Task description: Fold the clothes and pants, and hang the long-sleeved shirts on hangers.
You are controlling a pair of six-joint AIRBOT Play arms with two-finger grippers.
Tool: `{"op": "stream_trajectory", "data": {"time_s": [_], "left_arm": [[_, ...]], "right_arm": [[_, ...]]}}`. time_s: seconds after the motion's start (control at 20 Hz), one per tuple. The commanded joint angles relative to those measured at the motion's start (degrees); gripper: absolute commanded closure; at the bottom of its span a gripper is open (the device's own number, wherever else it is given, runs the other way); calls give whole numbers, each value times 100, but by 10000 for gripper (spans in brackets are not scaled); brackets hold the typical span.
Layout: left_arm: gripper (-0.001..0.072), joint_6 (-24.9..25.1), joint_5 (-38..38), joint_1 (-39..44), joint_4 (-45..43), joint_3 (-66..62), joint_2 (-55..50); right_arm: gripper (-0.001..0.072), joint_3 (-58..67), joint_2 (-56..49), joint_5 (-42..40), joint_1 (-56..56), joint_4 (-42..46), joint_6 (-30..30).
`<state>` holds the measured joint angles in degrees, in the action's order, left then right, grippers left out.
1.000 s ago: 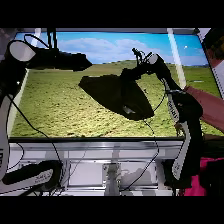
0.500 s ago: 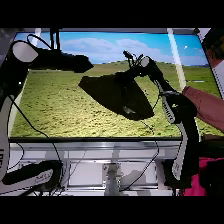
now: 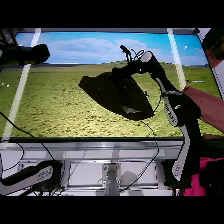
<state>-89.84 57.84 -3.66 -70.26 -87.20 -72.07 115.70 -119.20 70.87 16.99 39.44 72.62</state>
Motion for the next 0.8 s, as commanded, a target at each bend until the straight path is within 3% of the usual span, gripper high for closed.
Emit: {"op": "stream_trajectory", "data": {"time_s": [0.0,0.25,0.3,0.35,0.4,0.55,0.75], "left_arm": [[690,33,-46,-345,-118,-7,35],[689,24,-299,-345,-125,-7,35],[689,24,-295,-343,-118,-7,35],[689,24,-295,-337,-81,-7,35],[689,24,-295,-334,-35,-7,35],[689,24,-293,-334,46,-4,35],[689,44,-133,-334,42,2,7]], "right_arm": [[699,0,382,590,529,-542,236],[680,0,503,1222,2350,-164,1134],[519,0,503,1235,2706,122,1165],[305,0,503,1255,3008,481,1237],[258,0,503,1268,3283,876,1259],[258,2,514,1268,3571,1499,1351],[293,4,741,1281,2981,1611,1349]]}}
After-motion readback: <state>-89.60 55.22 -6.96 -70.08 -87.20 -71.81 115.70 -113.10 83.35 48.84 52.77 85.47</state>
